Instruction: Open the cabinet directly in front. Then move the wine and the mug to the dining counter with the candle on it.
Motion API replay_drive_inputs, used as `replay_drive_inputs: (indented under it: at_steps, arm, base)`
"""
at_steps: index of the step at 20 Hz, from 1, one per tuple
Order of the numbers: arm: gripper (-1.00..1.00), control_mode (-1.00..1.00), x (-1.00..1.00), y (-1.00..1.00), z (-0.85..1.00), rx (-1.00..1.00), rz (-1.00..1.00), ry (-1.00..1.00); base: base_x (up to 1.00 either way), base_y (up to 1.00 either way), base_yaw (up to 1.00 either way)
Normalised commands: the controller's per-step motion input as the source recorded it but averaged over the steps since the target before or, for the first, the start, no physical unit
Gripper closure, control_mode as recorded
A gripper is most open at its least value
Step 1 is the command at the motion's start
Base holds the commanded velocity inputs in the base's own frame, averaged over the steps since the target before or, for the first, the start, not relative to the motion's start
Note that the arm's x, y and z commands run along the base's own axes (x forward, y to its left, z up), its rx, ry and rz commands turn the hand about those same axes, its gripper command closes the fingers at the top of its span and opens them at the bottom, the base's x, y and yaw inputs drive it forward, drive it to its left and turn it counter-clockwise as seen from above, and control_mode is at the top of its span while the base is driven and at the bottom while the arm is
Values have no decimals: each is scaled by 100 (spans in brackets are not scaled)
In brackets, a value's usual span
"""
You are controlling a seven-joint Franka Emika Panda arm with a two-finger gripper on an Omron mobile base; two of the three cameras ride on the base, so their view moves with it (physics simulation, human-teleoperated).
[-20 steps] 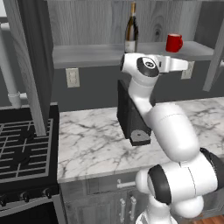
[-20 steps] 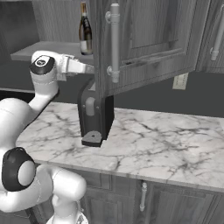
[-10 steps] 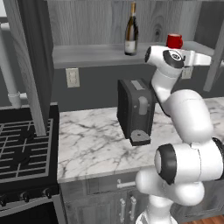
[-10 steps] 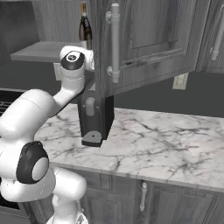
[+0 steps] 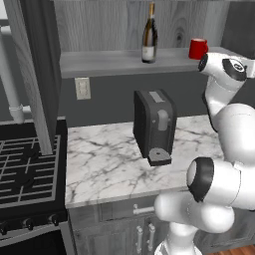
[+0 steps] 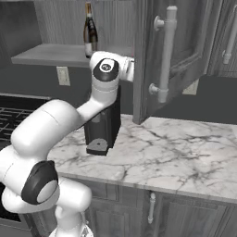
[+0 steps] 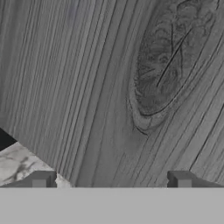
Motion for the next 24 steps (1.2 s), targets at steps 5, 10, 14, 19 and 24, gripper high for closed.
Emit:
replay_drive_inputs:
  at_steps: [5, 10, 14, 19, 24]
  arm:
    - [-100, -100, -2, -100, 0, 12, 0, -11]
    - [-100, -100, 0, -47, 1, 12, 0, -7]
    - [-100, -100, -37, 25, 0, -1, 0, -20]
    - [-100, -100, -32, 99, 26, -8, 17, -21]
    - [-100, -100, -23, 99, 0, -3, 48, -9]
  base:
    - [0, 0, 0]
    - [0, 0, 0]
    - [0, 0, 0]
    - [0, 0, 0]
    - [0, 0, 0]
